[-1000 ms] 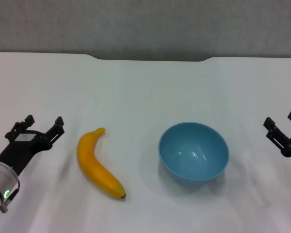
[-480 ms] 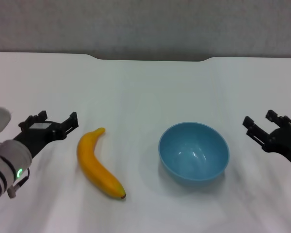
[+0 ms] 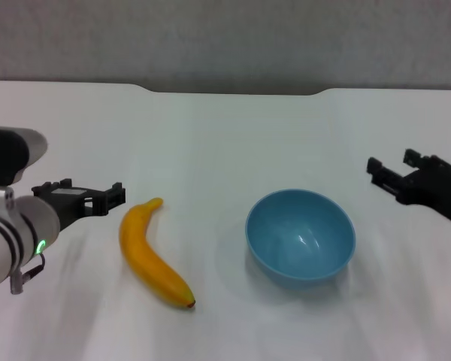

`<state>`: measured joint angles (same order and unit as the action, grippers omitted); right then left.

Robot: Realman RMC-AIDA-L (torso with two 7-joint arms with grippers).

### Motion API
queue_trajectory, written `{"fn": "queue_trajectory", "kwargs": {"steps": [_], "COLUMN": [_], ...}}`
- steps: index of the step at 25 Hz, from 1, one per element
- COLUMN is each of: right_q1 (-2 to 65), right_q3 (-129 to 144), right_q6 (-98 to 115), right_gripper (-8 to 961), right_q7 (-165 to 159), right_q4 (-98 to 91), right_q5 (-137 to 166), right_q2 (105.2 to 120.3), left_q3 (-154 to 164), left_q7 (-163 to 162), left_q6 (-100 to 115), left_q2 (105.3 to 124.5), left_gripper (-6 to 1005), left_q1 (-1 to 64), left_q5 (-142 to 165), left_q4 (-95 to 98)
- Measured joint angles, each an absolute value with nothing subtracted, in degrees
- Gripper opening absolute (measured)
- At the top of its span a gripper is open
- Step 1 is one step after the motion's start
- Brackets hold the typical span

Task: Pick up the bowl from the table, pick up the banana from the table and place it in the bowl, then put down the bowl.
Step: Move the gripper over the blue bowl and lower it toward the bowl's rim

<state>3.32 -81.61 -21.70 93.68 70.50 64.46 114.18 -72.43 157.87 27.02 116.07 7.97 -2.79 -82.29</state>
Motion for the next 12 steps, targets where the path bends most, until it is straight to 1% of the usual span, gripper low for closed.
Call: {"fn": "queue_trajectory", "kwargs": {"steps": [4, 5, 6, 10, 11, 12], "right_q1": [5.8, 8.23, 8.23, 14.76, 17.31, 17.31], "right_q3": [-88.51, -92.39, -92.39, -96.94, -98.11, -98.11], "right_q6": [-29.73, -35.44, -35.44, -44.8, -48.07, -48.07], "right_gripper": [728, 728, 727, 727, 727, 726], "right_q7": [67.28, 57.09, 57.09, 41.21, 36.32, 36.32], "right_q4": [72.61, 72.55, 72.55, 72.41, 72.38, 72.38], "right_q5": [88.26, 98.46, 98.46, 116.35, 122.53, 122.53], "right_q2": [113.91, 114.18, 114.18, 114.43, 114.43, 114.43], "left_q3": [-72.52, -72.54, -72.54, -72.8, -72.89, -72.94], "left_q7": [159.27, 159.34, 159.34, 159.67, 159.88, 160.12], "left_q6": [32.08, 32.72, 32.72, 34.25, 34.63, 34.89], "left_q2": [116.23, 116.25, 116.25, 116.27, 116.28, 116.28], "left_gripper": [876, 876, 876, 877, 877, 877], "left_q1": [8.72, 8.85, 8.85, 9.09, 9.15, 9.25], "left_q5": [-2.86, -2.87, -2.87, -2.87, -2.87, -2.87], "left_q4": [-85.11, -85.52, -85.52, -85.99, -86.22, -86.44]}}
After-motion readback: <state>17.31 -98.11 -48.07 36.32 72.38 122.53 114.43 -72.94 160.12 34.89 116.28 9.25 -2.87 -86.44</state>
